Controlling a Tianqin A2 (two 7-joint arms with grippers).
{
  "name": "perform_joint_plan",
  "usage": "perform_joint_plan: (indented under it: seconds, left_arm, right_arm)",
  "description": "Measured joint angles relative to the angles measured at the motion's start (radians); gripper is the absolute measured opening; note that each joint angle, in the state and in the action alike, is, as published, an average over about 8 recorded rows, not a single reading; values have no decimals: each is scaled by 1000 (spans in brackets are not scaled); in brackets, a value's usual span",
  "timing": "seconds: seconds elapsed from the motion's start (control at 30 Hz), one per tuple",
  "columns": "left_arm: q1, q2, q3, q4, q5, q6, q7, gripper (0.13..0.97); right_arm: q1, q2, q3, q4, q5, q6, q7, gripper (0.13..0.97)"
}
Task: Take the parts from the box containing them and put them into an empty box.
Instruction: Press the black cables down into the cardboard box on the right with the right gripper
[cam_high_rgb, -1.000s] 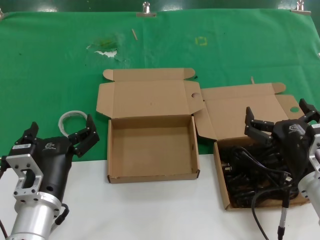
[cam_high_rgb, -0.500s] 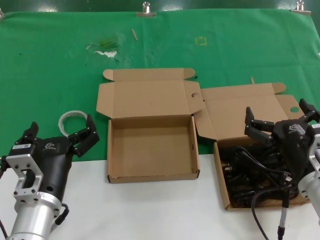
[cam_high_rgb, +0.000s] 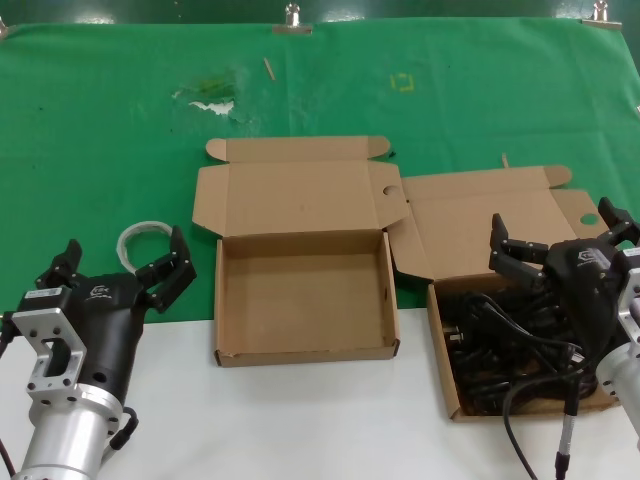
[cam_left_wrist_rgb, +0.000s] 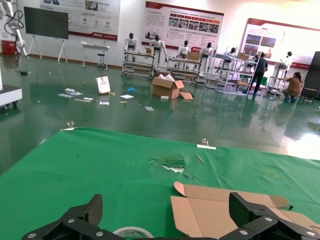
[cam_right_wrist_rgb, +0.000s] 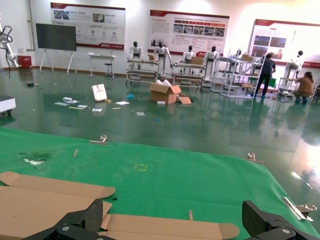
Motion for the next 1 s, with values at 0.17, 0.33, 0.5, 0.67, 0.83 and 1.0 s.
perform_joint_plan:
  seconds: [0.17, 0.33, 0.5, 0.67, 0.83, 1.0]
  left_arm:
    - [0, 0, 0, 0, 0, 0, 0, 871]
    - [0, 0, 0, 0, 0, 0, 0, 798]
    - [0, 0, 0, 0, 0, 0, 0, 725]
    - [0, 0, 0, 0, 0, 0, 0, 595]
    - [0, 0, 0, 0, 0, 0, 0, 470]
    - [0, 0, 0, 0, 0, 0, 0, 354]
  right_arm:
    - [0, 0, 0, 0, 0, 0, 0, 966]
    - [0, 0, 0, 0, 0, 0, 0, 966]
    - [2, -1, 2, 2, 0, 4, 0, 966]
    - [6, -1, 8, 4, 0, 10, 0, 966]
    - [7, 17, 1, 2, 7, 25, 5, 966]
    - [8, 58, -31, 5, 29, 50, 12, 966]
